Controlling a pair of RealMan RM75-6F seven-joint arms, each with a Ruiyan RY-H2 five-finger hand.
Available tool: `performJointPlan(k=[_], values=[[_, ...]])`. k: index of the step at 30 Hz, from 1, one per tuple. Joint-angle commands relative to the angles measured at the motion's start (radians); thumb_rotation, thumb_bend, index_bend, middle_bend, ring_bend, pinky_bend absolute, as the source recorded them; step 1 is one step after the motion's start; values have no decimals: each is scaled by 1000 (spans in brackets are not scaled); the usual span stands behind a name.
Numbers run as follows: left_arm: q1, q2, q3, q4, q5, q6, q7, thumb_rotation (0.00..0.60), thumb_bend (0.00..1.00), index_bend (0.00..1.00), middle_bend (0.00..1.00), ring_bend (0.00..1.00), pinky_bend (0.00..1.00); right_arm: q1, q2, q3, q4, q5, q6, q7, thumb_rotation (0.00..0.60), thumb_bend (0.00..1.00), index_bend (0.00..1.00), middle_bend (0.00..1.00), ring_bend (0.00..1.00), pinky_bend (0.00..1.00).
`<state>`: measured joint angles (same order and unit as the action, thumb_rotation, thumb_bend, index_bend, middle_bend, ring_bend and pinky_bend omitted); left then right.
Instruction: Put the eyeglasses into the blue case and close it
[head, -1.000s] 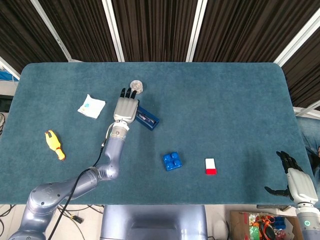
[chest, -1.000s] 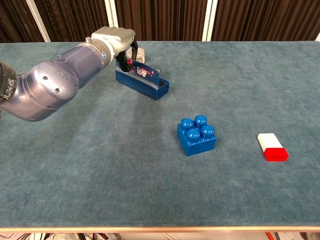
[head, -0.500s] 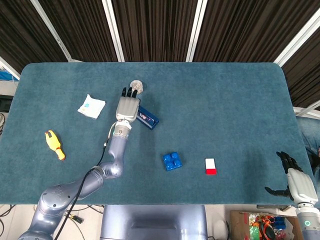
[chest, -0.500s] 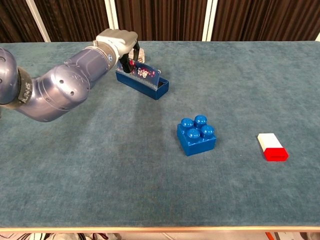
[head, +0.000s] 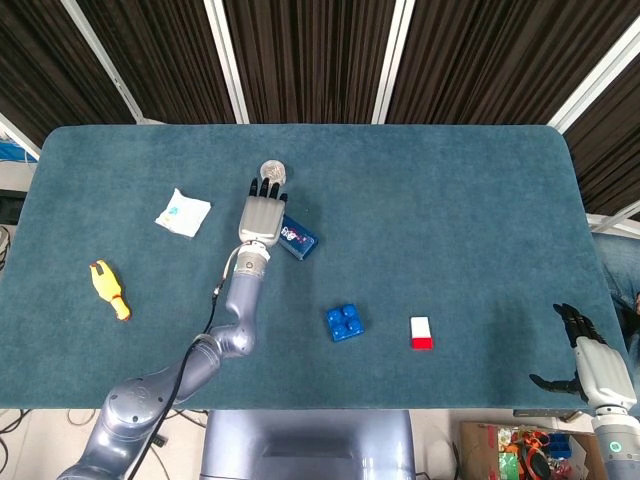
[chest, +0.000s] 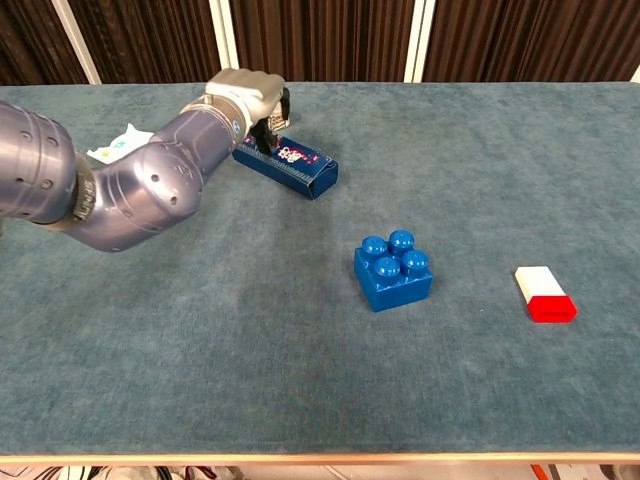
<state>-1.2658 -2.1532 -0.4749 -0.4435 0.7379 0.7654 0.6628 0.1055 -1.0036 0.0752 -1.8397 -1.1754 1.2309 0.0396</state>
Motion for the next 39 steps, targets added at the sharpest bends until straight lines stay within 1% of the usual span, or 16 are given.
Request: performJointPlan(k=[1, 5, 7, 9, 13, 16, 19, 25, 28, 33, 35, 39], values=[[-12, -13, -10, 16, 2, -5, 4, 600, 395, 70, 98, 11, 50, 0, 0, 0, 0, 1, -1, 2, 600, 108, 0, 0, 0, 173], [-14, -2, -7, 0, 22, -1, 8, 600, 322, 60, 89, 6, 50, 1, 1, 0, 1, 1, -4, 4, 600, 108, 0, 0, 0, 173], [-9, 25, 2, -31, 39, -4, 18, 600, 266, 59, 84, 0, 50, 2, 0, 1, 0, 0, -5, 6, 600, 108, 0, 0, 0, 173], [-1, 54, 11, -70, 50, -9, 31, 600, 238, 60, 82, 0, 50, 1, 1, 1, 0, -1, -4, 8, 600, 108, 0, 0, 0, 173], [25, 152, 52, -185, 78, -56, 72, 600, 205, 70, 82, 0, 49, 0, 0, 1, -1, -5, -1, 11, 600, 109, 0, 0, 0, 173], [43, 245, 91, -290, 103, -99, 93, 600, 202, 72, 82, 0, 50, 0, -1, 1, -1, -7, 1, 13, 600, 112, 0, 0, 0, 173], [54, 316, 114, -371, 107, -130, 97, 600, 203, 76, 82, 0, 50, 0, -1, 2, -1, -6, 0, 14, 600, 114, 0, 0, 0, 173], [59, 401, 162, -459, 70, -182, 111, 600, 187, 80, 82, 0, 50, 1, -3, 3, -1, -2, 0, 15, 600, 118, 0, 0, 0, 173], [57, 416, 189, -473, 55, -206, 102, 600, 161, 80, 81, 0, 49, 0, -3, 5, -1, -2, 3, 15, 600, 119, 0, 0, 0, 173], [53, 411, 224, -459, 59, -225, 66, 600, 161, 80, 81, 0, 49, 0, -4, 6, 0, 4, 3, 16, 600, 121, 0, 0, 0, 173], [50, 400, 232, -444, 69, -224, 48, 600, 161, 80, 81, 0, 49, 0, -4, 6, 0, 5, 2, 15, 600, 122, 0, 0, 0, 173], [43, 358, 235, -397, 126, -197, -18, 600, 164, 80, 83, 0, 50, 1, -4, 6, -1, 11, -1, 13, 600, 123, 0, 0, 0, 173]])
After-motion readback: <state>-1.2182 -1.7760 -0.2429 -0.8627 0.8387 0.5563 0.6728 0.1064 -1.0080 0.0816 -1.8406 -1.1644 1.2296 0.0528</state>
